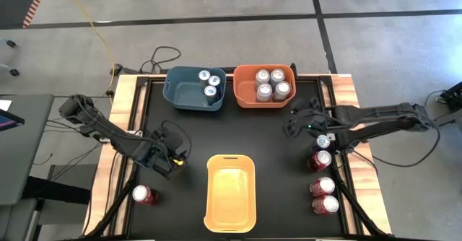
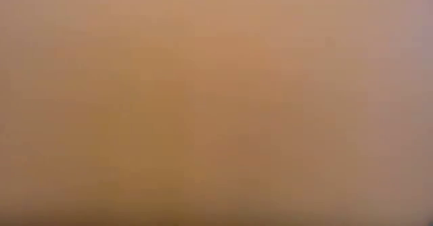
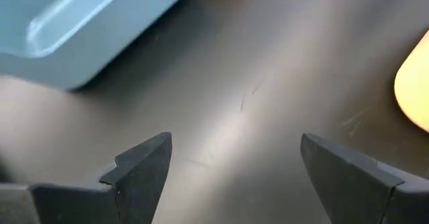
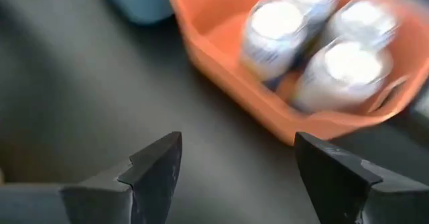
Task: Sort soda cans
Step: Put the blue soda can into the blue bin
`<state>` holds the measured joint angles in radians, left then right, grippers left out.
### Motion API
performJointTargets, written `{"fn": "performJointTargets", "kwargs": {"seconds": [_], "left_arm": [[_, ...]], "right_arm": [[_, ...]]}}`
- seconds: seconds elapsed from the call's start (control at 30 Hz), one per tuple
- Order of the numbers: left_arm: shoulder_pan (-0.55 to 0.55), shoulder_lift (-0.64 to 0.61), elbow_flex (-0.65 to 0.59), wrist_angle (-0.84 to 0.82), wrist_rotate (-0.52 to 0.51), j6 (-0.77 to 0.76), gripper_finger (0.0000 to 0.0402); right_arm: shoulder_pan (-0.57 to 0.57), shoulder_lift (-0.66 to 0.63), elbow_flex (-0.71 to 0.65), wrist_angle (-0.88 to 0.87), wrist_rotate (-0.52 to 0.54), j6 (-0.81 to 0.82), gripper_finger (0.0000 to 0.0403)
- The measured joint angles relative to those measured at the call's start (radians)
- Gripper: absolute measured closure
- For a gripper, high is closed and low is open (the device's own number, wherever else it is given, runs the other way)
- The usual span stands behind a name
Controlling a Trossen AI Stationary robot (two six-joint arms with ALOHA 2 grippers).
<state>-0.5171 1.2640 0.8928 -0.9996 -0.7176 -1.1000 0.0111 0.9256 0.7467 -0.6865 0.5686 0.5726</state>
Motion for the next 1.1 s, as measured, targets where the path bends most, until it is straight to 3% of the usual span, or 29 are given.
{"fn": "performJointTargets", "kwargs": {"seconds": [0.1, 0.3, 0.47, 0.7, 1.1], "left_arm": [[0.0, 0.0, 0.0, 0.024, -0.039, 0.051, 0.0077], [0.001, 0.0, 0.0, 0.108, -0.115, 0.206, 0.0077], [0.001, 0.0, 0.0, 0.185, -0.138, 0.203, 0.0077], [0.001, 0.0, 0.0, 0.21, -0.139, 0.233, 0.0077], [-0.012, 0.0, -0.093, 0.225, -0.116, 0.2, 0.0077]], "right_arm": [[-0.007, -0.005, 0.007, -0.07, -0.089, 0.085, 0.0097], [-0.014, 0.016, 0.088, -0.295, -0.137, 0.267, 0.0097], [-0.01, 0.054, 0.164, -0.517, -0.283, 0.387, 0.0097], [0.012, 0.098, 0.196, -0.805, -0.303, 0.536, 0.0097], [0.035, 0.101, 0.197, -0.861, -0.461, 0.558, 0.0097]]}}
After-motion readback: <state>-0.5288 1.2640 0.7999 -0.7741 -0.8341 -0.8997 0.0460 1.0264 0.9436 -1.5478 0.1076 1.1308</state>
